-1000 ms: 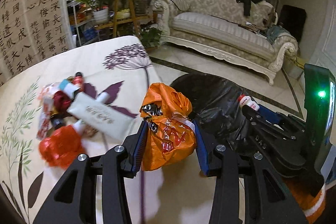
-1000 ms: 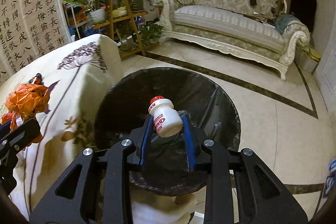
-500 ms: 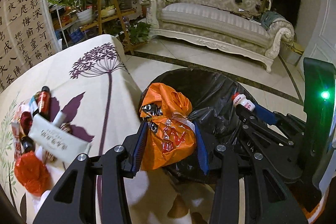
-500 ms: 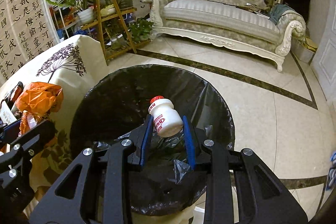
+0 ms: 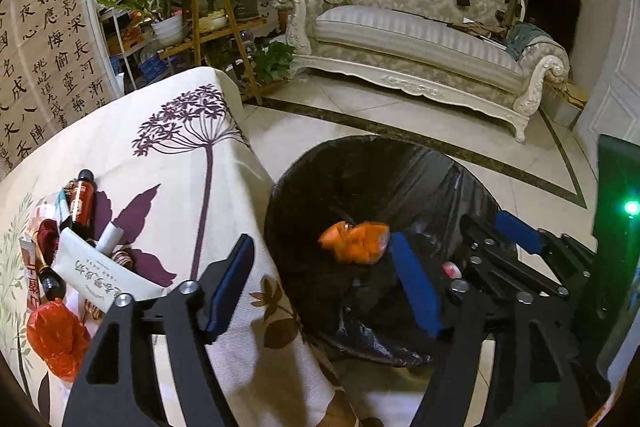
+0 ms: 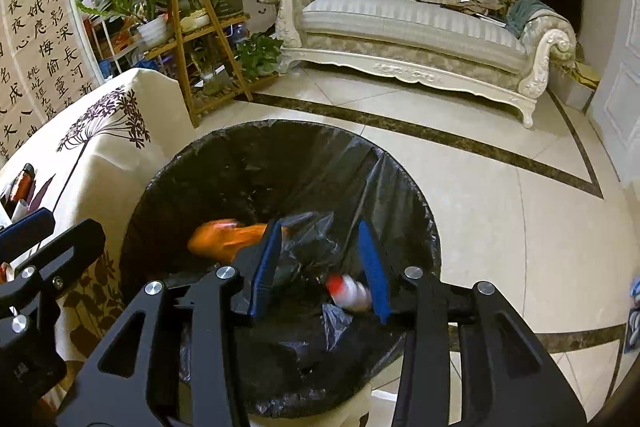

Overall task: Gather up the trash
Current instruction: 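Carry the orange bag and yogurt bottle over the bin and open both grippers, then move both grippers back over the table toward the remaining trash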

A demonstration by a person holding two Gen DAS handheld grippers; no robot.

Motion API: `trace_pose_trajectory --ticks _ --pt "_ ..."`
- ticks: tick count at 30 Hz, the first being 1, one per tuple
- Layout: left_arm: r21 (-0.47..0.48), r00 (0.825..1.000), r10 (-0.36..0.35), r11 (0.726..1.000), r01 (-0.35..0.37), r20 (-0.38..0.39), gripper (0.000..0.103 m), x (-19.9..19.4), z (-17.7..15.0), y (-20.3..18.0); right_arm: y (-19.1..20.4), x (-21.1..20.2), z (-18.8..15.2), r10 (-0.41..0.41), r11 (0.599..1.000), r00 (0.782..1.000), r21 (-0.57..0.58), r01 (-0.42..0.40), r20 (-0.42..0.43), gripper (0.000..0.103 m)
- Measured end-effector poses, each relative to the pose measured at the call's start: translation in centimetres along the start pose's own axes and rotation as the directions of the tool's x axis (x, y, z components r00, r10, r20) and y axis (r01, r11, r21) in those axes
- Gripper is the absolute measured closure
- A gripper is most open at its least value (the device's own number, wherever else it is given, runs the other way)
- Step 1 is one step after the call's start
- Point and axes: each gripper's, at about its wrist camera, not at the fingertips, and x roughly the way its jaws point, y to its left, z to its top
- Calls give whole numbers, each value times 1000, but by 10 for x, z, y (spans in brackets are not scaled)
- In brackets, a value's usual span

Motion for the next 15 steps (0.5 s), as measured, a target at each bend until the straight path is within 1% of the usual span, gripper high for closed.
trace_pose_trajectory --ticks 1,2,4,11,15 --pt "-2 1000 6 1000 -6 6 29 -2 0 1 0 -2 0 -4 1000 1000 1 4 4 61" --pt "-3 1000 10 1000 -10 10 29 -4 -1 2 -1 -5 0 -8 1000 1000 2 8 10 56" --pt "-6 1000 19 1000 -18 17 28 -8 -1 5 0 -12 0 -16 1000 1000 4 16 25 52" --pt "-29 999 29 999 -28 38 28 -25 -3 16 4 -35 2 -17 1000 998 5 17 53 42" --pt "-46 998 33 999 -30 58 28 -36 -3 25 11 -51 2 -9 1000 997 -7 10 74 38"
